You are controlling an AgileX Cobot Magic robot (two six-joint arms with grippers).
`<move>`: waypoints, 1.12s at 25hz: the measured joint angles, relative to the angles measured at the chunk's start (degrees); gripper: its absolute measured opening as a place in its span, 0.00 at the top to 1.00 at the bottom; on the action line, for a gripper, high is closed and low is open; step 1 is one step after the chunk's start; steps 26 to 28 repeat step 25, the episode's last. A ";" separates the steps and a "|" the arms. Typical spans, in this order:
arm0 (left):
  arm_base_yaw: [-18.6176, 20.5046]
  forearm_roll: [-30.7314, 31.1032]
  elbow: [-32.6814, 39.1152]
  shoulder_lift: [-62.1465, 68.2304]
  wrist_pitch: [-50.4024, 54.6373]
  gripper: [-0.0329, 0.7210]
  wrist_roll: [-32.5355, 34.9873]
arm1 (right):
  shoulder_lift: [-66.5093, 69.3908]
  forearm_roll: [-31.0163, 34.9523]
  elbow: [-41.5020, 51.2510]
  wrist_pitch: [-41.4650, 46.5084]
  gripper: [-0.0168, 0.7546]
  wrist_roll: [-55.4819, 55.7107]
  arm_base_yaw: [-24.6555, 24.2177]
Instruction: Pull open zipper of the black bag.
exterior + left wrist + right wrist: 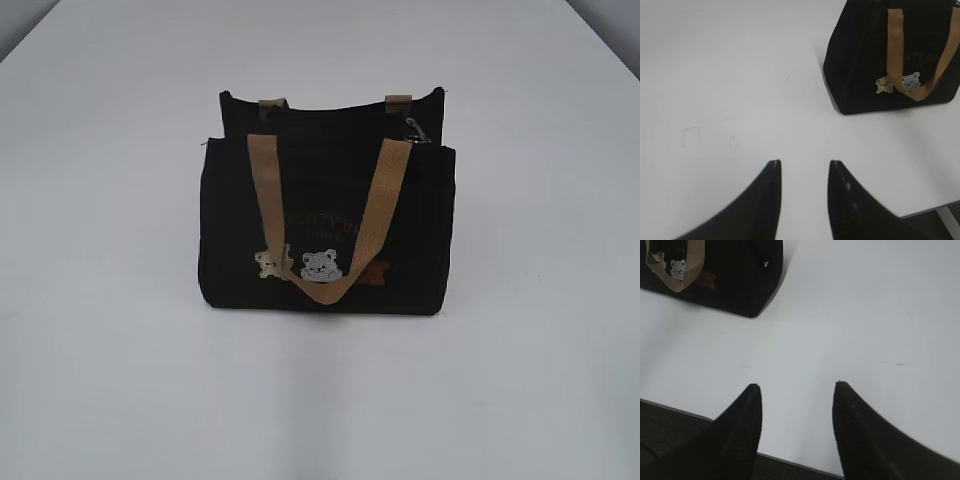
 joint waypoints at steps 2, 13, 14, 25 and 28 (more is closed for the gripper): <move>0.00 0.00 0.00 0.00 0.00 0.64 0.00 | 0.00 0.05 0.00 0.00 0.50 0.00 0.00; 14.24 -0.01 0.02 0.00 0.00 0.64 0.00 | 0.00 0.15 0.00 -0.17 0.50 0.00 -4.12; 14.92 -0.01 0.02 0.00 0.00 0.64 0.00 | 0.00 0.15 0.00 -0.17 0.50 0.00 -4.12; 15.32 -0.01 0.07 0.00 0.00 0.64 0.00 | 0.00 0.15 0.00 -0.27 0.50 0.00 -4.18; 15.32 -0.01 0.07 0.00 0.00 0.64 0.00 | 0.00 0.15 0.00 -0.27 0.50 0.00 -4.18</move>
